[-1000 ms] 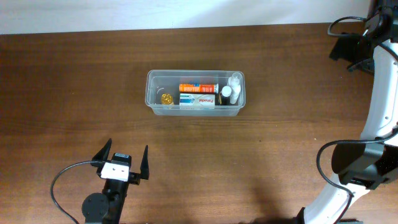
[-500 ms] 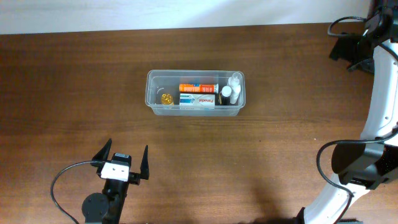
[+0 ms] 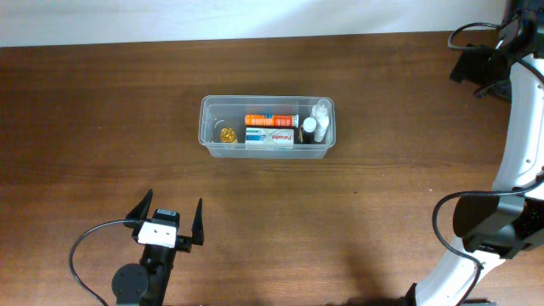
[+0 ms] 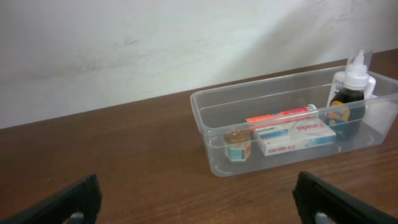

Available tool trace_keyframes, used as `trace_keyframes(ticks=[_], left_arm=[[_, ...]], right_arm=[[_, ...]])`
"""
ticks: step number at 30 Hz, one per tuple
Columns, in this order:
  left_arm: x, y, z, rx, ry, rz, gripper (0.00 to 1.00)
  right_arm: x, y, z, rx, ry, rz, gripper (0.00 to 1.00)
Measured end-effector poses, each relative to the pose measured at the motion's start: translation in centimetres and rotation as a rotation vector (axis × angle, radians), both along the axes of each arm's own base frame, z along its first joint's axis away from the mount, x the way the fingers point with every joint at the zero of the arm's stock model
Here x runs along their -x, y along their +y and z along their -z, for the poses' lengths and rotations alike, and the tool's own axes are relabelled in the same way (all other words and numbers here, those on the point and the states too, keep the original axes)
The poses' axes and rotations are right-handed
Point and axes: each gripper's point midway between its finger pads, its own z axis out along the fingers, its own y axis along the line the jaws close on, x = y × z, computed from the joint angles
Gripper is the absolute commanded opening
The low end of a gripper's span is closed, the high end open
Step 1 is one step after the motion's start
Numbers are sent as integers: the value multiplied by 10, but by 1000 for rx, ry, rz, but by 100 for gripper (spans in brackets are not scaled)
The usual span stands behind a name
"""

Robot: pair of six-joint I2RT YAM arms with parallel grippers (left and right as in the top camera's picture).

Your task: Pack container

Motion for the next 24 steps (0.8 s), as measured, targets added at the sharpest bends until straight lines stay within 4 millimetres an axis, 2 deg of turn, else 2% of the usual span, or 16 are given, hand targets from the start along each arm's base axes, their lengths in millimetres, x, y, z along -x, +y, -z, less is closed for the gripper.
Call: trace_keyframes(ticks=[3, 5, 10, 11, 14, 16, 20, 24], left_arm=[[0, 0, 0, 0, 0, 0, 99], [0, 0, 0, 0, 0, 0, 99], [0, 0, 0, 0, 0, 0, 99], [0, 0, 0, 0, 0, 0, 99], [0, 0, 0, 0, 0, 0, 99], [0, 0, 0, 0, 0, 0, 99], [0, 0, 0, 0, 0, 0, 99], [0, 0, 0, 0, 0, 0, 99]], right_arm=[[-1, 10, -7, 4, -15, -23, 98], [0, 26, -20, 11, -47, -57, 98], [20, 88, -89, 35, -218, -199, 98], [29, 105, -107, 38, -269, -240, 98], [57, 141, -147, 35, -384, -336, 98], [80, 160, -172, 28, -463, -394, 98], [111, 173, -203, 20, -589, -444, 98], [121, 171, -221, 29, -733, -437, 98]])
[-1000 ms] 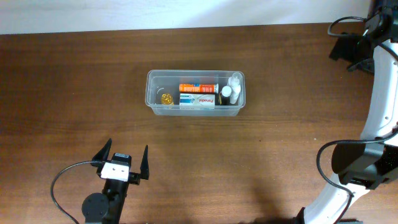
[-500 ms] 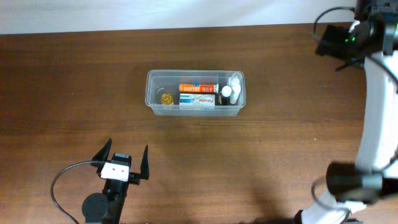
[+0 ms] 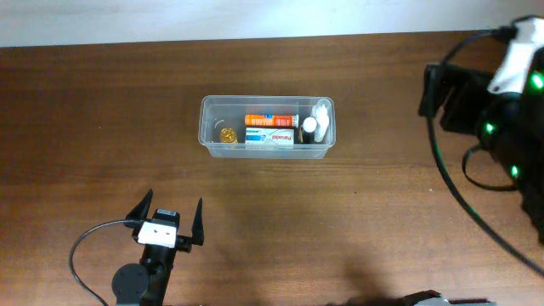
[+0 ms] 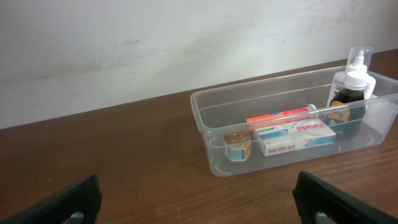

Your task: Pack container

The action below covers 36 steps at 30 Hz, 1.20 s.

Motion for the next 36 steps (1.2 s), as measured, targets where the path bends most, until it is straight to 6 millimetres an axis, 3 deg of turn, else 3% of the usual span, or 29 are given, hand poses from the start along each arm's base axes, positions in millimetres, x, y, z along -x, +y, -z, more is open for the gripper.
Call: trace_keyframes(ticks=[4, 7, 11, 17, 26, 36], left_arm=[[0, 0, 0, 0, 0, 0, 99], [0, 0, 0, 0, 0, 0, 99], [0, 0, 0, 0, 0, 0, 99], [0, 0, 0, 0, 0, 0, 99], [0, 0, 0, 0, 0, 0, 99], [0, 0, 0, 0, -1, 0, 99]], right_arm=[[-1, -4, -1, -14, -151, 9, 98], [0, -8, 16, -14, -232, 19, 98], [7, -19, 45, -16, -369, 40, 98], [35, -33, 95, -17, -512, 63, 98], [58, -36, 177, -5, -535, 53, 98], [61, -30, 227, -12, -619, 18, 98]])
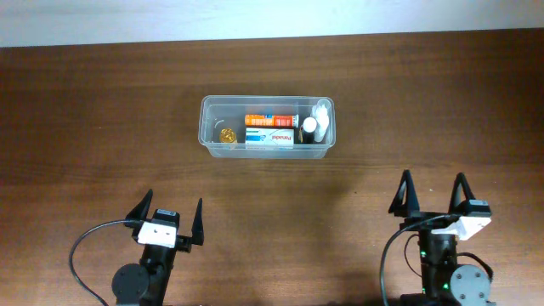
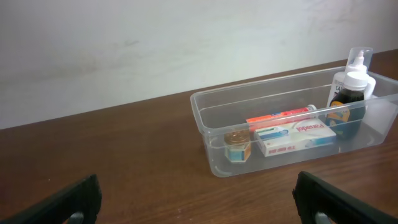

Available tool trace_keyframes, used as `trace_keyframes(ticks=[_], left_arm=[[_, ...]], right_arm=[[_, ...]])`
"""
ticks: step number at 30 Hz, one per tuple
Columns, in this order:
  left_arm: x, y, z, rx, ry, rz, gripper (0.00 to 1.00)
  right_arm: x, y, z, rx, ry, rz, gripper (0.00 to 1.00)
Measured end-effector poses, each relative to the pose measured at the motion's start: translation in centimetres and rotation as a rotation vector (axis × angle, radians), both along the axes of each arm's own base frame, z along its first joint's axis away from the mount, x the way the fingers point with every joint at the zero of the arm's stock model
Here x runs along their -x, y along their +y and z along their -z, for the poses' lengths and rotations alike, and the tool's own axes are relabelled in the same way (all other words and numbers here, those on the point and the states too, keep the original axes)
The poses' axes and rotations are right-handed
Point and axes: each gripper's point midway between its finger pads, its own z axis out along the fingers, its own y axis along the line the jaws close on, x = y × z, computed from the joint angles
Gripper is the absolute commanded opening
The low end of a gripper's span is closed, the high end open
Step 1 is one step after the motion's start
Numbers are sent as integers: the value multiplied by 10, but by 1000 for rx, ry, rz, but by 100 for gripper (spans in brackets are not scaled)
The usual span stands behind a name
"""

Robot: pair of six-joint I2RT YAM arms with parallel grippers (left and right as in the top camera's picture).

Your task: Pack container

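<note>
A clear plastic container [image 1: 208,140] [image 2: 205,134] stands at the middle back of the table. Inside lie an orange tube [image 1: 271,120] [image 2: 280,116], a white and blue box [image 1: 269,136] [image 2: 295,135], a small gold-lidded jar [image 1: 227,134] [image 2: 237,144] and two white-capped bottles [image 1: 316,121] [image 2: 349,96] at the right end. My left gripper [image 1: 171,218] [image 2: 200,205] rests near the front left, open and empty, its fingers [image 2: 79,199] far apart. My right gripper [image 1: 433,193] rests near the front right, open and empty, pointing toward the back.
A white wall [image 2: 155,43] runs behind the table's far edge. The brown wooden tabletop [image 1: 102,127] stretches around the container. Black cables loop beside each arm base [image 1: 81,255].
My right arm was raised at the right edge, blurred; now it sits low at the front right with its gripper open. The left arm and the container's contents are unchanged.
First my right arm stood raised along the right edge, reaching toward the back right corner. Then it was still at the right side, blurred. Now it rests at the front right. The left gripper stayed open at the front left throughout, and the container kept the same items.
</note>
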Motion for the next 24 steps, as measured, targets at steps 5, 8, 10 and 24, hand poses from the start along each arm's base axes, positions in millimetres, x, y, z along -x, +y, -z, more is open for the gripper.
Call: trace_keyframes(ticks=[5, 8, 10, 24], left_arm=[[0, 0, 0, 0, 0, 0, 100], [0, 0, 0, 0, 0, 0, 99], [0, 0, 0, 0, 0, 0, 99], [0, 0, 0, 0, 0, 0, 99]], right_arm=[[-5, 3, 16, 4, -3, -18, 98], [-6, 4, 20, 5, 3, -23, 98], [-6, 5, 20, 5, 2, -25, 98], [-12, 5, 52, 5, 82, -29, 98]])
